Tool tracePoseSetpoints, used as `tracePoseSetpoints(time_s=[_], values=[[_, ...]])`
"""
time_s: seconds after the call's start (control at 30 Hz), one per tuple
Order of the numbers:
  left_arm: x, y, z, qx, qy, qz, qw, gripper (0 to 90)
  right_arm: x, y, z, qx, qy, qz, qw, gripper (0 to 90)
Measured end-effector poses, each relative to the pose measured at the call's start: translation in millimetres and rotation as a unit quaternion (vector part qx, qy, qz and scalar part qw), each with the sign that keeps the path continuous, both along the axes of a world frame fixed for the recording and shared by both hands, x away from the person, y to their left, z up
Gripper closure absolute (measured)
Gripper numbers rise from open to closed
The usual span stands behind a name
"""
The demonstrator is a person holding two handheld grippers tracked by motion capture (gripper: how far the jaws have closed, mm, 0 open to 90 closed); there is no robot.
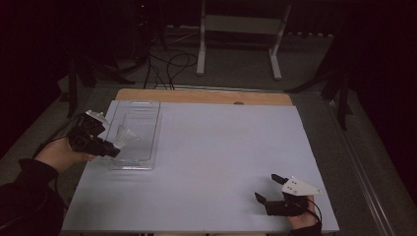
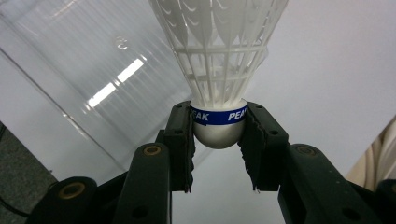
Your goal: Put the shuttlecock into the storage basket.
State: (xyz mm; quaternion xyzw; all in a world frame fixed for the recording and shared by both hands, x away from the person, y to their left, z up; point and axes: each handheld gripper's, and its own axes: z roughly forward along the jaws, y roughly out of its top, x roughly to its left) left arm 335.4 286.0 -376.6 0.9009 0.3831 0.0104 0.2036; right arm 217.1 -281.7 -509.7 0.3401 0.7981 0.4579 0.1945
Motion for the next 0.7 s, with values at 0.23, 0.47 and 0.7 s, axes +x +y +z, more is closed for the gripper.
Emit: tracePoseSetpoints(time_s=[0.23,0.47,0.7], values=[[2.4,6.4,-5.2,0.004,-0.001,-0.004,1.0,66.1,0.0,0.2,-0.1,0.0,0.0,0.0,1.0,11.0],[6.4,11.0,-9.9,0.006,0.004,0.002,1.0,66.1,0.0,0.2,-0.2,0.0,0.001,0.001,1.0,11.1],[8.6,13.5,-14.5,0.007,0.009,0.0,0.9999,66.1,0.1,0.0,-0.2,0.0,0.0,0.001,1.0,11.0]])
